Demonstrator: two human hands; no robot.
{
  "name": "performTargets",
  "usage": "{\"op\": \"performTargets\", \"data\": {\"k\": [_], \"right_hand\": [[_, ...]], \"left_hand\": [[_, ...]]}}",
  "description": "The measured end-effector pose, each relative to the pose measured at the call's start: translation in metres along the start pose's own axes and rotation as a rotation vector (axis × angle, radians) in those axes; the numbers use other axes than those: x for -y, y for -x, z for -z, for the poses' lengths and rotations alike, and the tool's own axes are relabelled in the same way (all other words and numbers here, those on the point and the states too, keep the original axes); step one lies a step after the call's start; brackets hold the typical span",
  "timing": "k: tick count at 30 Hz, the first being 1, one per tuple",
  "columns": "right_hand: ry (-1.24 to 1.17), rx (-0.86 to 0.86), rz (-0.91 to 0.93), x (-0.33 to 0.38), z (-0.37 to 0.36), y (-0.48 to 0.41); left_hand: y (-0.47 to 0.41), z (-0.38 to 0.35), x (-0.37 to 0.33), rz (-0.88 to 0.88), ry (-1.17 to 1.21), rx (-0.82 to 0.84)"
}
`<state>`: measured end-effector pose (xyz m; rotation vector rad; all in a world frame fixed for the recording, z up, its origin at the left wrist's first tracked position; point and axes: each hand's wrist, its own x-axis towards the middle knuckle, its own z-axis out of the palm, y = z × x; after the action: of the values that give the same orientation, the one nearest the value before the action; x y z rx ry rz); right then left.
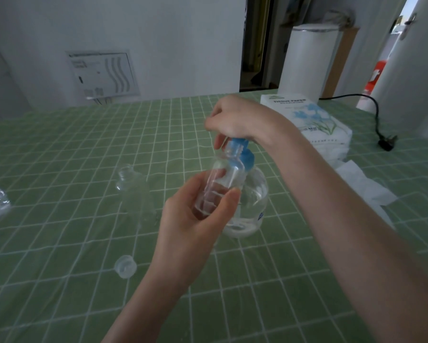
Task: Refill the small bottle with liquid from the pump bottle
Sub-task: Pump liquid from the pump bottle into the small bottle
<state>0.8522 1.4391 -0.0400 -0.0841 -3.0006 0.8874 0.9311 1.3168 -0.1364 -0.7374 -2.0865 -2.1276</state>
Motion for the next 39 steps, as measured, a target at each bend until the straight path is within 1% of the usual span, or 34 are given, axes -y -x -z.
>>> {"op": "performTargets", "data": {"k": [6, 12, 18, 23, 27, 31, 39], "right_hand": [[-0.006, 0.032, -0.034, -0.006, -0.006, 0.0], [-0.021, 0.036, -0.048, -0.008, -0.01, 0.001], [0.013, 0.01, -0.018, -0.002, 0.001, -0.001], [0.006, 0.03, -0.024, -0.001, -0.003, -0.001], [0.007, 0.048, -0.041, -0.004, -0.005, 0.0], [-0.006, 0.066, -0.058, -0.007, -0.01, 0.002], [-0.027, 0.024, -0.027, -0.004, -0.004, 0.003]], "left_hand": [[0.002, 0.0, 0.0, 0.009, -0.048, 0.009], [0.004, 0.0, 0.0, 0.039, -0.079, -0.038], [0.002, 0.0, -0.003, 0.013, -0.052, -0.035], [0.001, -0.001, -0.002, 0.019, -0.049, -0.039], [0.001, -0.001, -0.001, 0.041, 0.01, -0.023], [0.002, 0.0, 0.0, 0.061, 0.0, -0.018], [0.002, -0.001, -0.002, 0.06, 0.013, -0.012]]}}
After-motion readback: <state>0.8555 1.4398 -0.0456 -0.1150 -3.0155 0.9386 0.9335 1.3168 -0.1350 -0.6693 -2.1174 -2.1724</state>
